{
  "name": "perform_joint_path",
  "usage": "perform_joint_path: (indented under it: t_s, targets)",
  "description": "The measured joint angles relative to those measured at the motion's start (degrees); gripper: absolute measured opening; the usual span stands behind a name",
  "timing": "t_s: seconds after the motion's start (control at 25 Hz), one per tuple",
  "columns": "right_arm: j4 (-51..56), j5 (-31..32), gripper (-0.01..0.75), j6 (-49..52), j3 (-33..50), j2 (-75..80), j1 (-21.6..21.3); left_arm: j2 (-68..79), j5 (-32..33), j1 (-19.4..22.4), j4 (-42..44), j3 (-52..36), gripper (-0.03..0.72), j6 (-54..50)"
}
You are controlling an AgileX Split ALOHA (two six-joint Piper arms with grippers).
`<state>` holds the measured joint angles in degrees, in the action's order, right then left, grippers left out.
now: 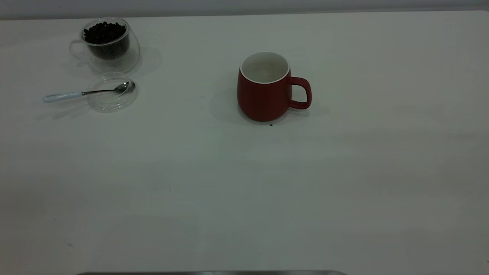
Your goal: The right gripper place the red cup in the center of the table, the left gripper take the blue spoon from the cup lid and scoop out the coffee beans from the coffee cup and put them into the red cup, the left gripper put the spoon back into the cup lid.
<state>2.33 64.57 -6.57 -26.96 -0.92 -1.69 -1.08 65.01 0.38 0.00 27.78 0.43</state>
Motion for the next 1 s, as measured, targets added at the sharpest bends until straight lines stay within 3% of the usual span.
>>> perform_joint_path:
  t_s: [1.0]
  targets:
    - [-0.7, 0.0, 0.590, -0.3, 0.0, 0.0, 0.0, 0.0, 0.0, 0.0, 0.0, 0.0, 0.595, 0.0]
